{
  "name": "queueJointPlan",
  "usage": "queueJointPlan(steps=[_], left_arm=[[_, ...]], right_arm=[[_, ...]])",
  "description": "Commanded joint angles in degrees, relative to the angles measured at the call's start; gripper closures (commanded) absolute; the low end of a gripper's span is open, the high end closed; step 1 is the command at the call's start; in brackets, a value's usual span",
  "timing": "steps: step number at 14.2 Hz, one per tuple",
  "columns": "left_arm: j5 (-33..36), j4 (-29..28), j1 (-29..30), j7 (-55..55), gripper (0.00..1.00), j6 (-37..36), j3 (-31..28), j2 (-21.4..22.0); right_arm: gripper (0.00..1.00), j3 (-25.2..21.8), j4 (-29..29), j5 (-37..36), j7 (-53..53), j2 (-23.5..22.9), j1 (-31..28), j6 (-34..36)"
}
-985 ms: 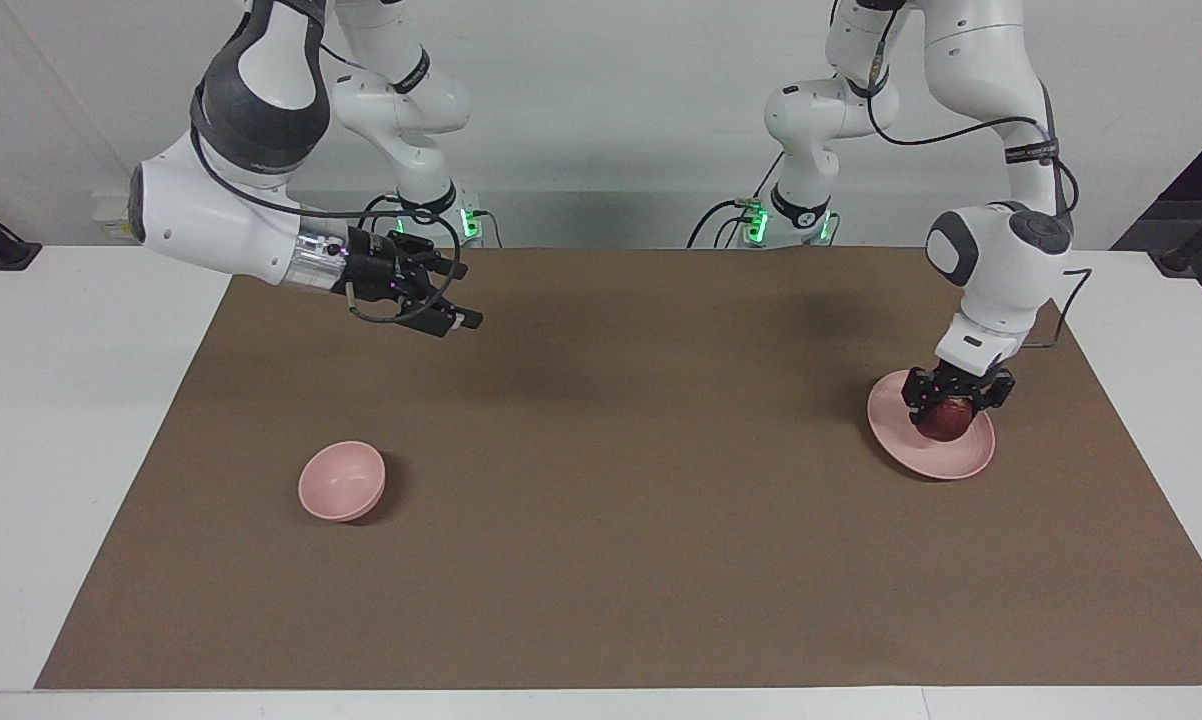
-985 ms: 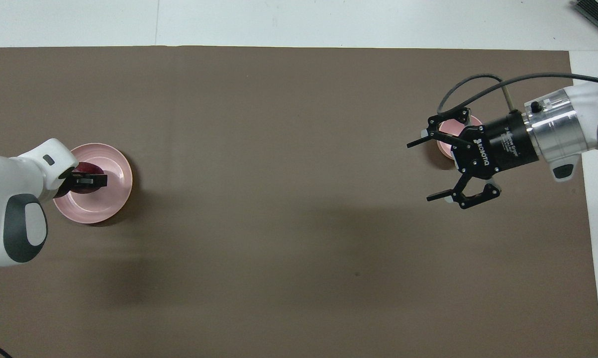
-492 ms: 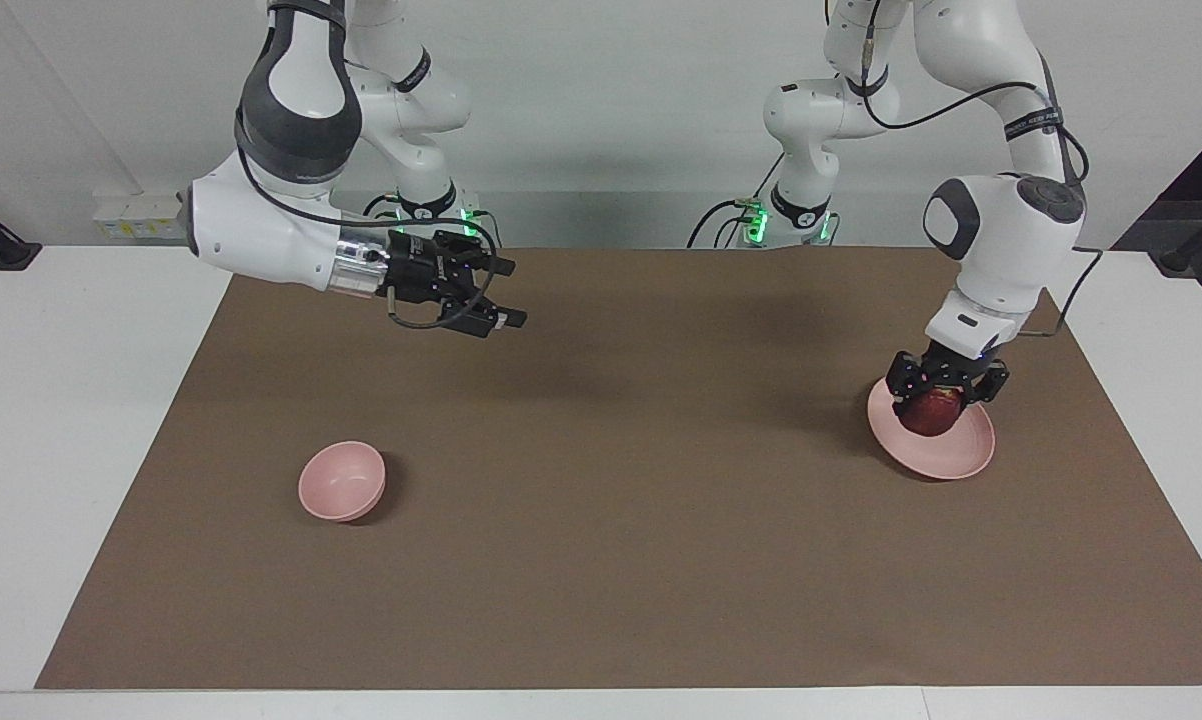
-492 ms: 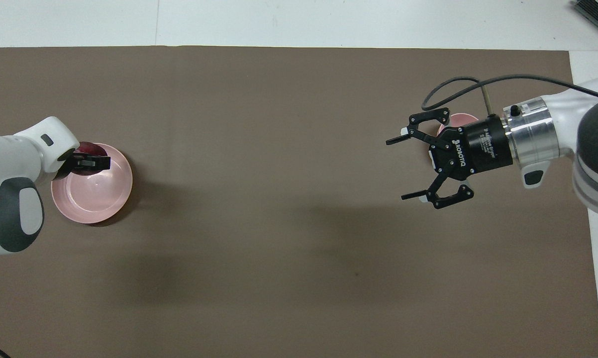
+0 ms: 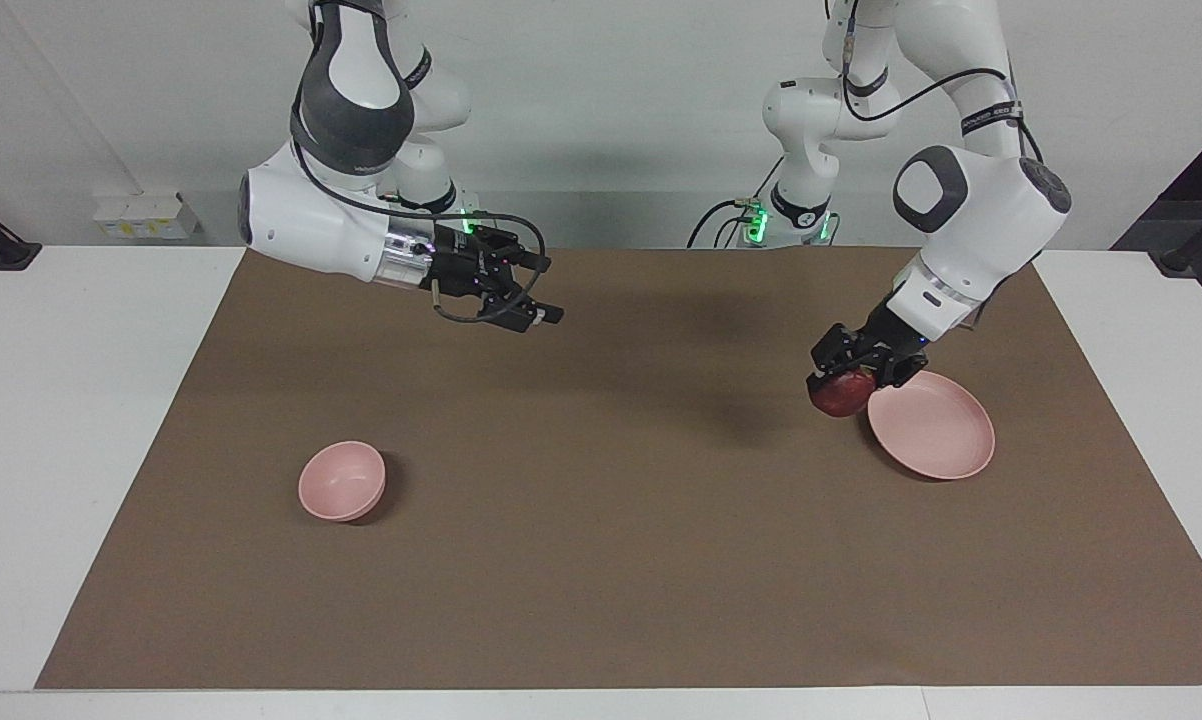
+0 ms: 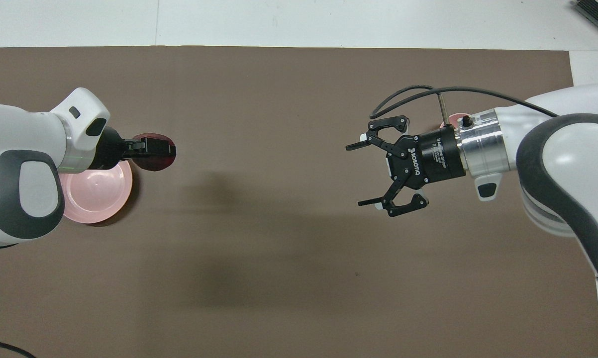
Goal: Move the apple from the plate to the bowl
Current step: 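Lift the apple with the left gripper while the right gripper approaches, then carry the apple toward the open right gripper with the left gripper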
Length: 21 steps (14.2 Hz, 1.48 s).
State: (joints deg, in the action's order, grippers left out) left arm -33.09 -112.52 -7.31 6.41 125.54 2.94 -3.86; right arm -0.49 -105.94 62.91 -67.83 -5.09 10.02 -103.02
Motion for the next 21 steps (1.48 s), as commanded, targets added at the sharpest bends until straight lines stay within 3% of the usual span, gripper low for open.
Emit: queueJointPlan(steps=[1, 9, 15, 21], left_arm=[[-8.80, 1.69, -1.04, -0.87, 1.00, -0.91, 0.30, -0.63], [-31.40, 0.55, -1.04, 2.89, 1.00, -1.70, 4.52, 0.16], [-38.00, -1.82, -3.40, 5.28, 1.00, -1.52, 7.08, 2.97], [-40.91, -5.86, -8.50, 5.37, 1.00, 1.01, 7.08, 5.96]], right_arm=[[0.00, 0.05, -6.11, 4.58, -0.28, 4.21, 1.67, -6.12], [0.00, 0.05, -8.85, 5.12, -1.59, 5.62, 5.88, -11.48], [0.00, 0.05, -9.55, 5.21, -2.04, 5.09, 8.53, -16.24], [0.00, 0.05, -6.40, 5.21, -0.20, 1.41, 8.35, -14.67]])
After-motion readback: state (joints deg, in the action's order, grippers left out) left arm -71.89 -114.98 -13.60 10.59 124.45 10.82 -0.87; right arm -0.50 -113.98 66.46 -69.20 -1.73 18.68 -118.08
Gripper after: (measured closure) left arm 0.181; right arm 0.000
